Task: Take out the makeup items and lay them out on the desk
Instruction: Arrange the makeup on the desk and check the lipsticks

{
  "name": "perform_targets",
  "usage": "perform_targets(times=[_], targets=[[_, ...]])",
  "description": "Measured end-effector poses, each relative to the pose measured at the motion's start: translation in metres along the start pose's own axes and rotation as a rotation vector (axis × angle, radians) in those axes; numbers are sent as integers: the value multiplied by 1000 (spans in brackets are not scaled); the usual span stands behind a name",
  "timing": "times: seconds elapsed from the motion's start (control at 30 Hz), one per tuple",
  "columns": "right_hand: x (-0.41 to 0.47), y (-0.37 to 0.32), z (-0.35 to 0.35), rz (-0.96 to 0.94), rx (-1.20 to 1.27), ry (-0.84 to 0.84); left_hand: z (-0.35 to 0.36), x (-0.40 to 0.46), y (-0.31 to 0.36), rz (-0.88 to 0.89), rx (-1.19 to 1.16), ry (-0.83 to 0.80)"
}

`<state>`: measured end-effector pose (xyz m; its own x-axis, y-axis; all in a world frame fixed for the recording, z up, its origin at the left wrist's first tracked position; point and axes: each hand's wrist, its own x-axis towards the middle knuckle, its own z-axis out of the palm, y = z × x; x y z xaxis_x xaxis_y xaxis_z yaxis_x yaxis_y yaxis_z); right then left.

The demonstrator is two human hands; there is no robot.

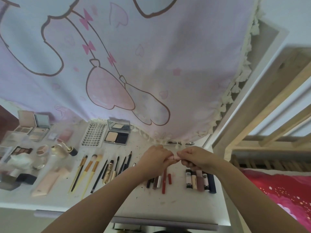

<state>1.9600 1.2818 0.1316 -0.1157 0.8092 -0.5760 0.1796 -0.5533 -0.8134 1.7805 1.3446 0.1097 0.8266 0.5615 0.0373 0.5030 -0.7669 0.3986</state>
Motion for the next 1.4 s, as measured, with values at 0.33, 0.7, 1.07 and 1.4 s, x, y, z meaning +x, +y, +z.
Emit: perform_targets(times=[0.33,0.7,1.07,1.4], targets=[[-12,40,-47,36,103,231,7,-23,-51,-390,-252,-137],[29,77,-11,-67,-376,535,54,15,0,-546,-666,64],[68,83,-7,-183,-498,553,82,51,4,-490,-572,182],[72,89,-10,-148,-525,499,94,52,-1,-480,-455,77]])
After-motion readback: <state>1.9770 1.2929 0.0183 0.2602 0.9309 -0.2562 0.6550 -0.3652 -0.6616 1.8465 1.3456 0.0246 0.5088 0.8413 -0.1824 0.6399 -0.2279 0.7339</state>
